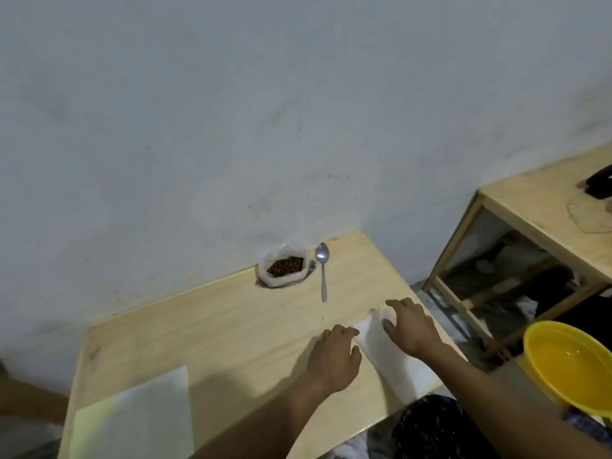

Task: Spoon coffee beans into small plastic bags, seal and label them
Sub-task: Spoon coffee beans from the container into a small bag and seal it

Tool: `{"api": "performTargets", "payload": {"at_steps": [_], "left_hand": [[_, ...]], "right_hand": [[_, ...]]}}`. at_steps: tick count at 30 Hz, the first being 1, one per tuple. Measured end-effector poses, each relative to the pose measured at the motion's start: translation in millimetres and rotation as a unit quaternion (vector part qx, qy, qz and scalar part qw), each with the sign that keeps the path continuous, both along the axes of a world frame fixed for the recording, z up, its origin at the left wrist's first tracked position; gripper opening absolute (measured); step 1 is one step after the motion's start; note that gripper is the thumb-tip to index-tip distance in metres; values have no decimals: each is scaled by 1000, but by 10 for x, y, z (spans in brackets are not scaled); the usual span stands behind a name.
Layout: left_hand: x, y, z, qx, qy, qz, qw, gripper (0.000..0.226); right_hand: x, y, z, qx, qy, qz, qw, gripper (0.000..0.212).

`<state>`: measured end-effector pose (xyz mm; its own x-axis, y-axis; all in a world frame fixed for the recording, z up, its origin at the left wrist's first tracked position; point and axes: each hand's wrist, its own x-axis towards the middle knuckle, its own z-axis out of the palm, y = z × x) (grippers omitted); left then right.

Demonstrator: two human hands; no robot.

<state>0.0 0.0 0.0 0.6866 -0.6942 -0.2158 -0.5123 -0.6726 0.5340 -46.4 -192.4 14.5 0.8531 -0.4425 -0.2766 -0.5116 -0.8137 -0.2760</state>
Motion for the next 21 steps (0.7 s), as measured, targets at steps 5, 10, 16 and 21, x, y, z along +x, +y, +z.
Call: {"api": "performTargets", "payload": {"at_steps": [5,10,16,21], "left_hand": [[-225,-110,-185,48,12,-55,997,50],[-263,-140,-289,99,-3,-92,991,52],[-246,-168,-324,113,7,-90,989,51],[-210,-168,-295,110,32,-88,990,52]], "right_hand": [[-310,-78,-239,14,90,-62,994,54],[-406,-46,-357,39,71,-82,993,47],[-369,-98,-379,67,-35,-139,987,26],[-244,-206,-401,138,-57,-170,974,19]]}}
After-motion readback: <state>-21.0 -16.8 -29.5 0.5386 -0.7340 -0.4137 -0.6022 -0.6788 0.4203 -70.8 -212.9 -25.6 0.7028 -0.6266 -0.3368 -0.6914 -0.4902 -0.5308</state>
